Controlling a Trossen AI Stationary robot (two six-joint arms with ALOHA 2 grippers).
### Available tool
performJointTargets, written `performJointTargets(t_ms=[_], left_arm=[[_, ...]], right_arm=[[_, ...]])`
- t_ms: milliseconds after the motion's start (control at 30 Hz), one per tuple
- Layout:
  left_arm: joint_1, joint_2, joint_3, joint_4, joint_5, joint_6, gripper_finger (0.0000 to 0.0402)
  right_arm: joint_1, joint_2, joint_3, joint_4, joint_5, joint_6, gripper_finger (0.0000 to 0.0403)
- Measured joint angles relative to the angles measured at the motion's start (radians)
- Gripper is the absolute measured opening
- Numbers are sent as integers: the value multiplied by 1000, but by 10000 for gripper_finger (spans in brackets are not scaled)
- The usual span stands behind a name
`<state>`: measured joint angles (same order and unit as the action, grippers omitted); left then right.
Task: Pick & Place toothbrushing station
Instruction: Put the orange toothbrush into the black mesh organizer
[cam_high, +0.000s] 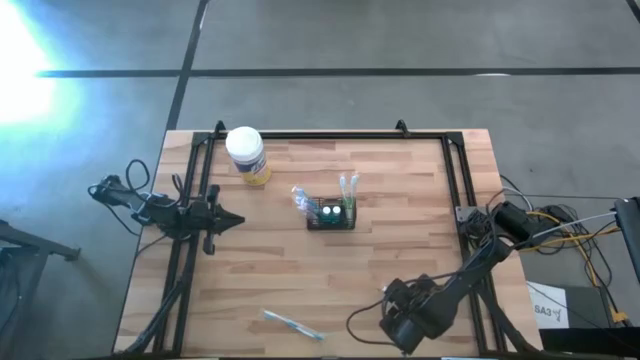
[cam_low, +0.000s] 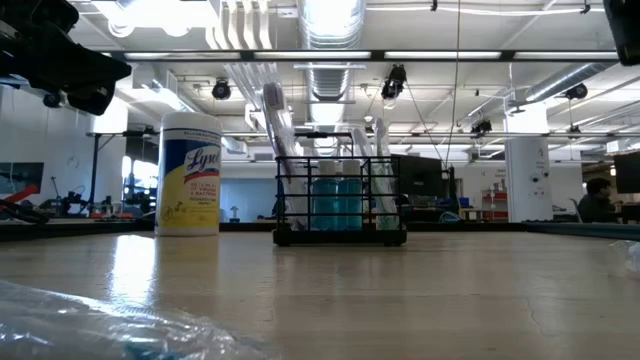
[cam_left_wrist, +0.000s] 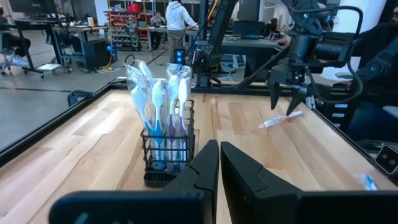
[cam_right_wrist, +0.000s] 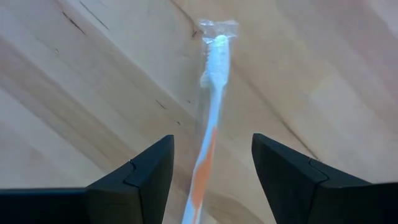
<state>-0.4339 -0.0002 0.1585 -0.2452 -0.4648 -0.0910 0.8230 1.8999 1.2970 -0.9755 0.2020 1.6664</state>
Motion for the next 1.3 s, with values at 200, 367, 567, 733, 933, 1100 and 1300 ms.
performJointTargets(t_ms=[200, 367, 567, 733, 933, 1100, 1300], left_arm=[[0, 0, 0, 0, 0, 0, 23], [0, 0, 0, -1, 0, -9, 23], [0, 0, 0, -1, 0, -10, 23], [0, 0, 0, -2, 0, -11, 23], [0, 0, 0, -2, 0, -10, 23], [0, 0, 0, -2, 0, 7, 23], [0, 0, 0, -3, 0, 8, 23]], right_arm=[[-5, 0, -62, 89, -1, -3, 212], [-6, 0, -90, 94, -4, -2, 212], [-8, -3, -143, 152, -23, -13, 203], [-9, -8, -181, 199, -22, -25, 181], [-12, -12, -162, 184, -19, -82, 112], [-25, -6, -121, 138, -21, -177, 35], [-70, -10, -66, 131, -3, -337, 23]])
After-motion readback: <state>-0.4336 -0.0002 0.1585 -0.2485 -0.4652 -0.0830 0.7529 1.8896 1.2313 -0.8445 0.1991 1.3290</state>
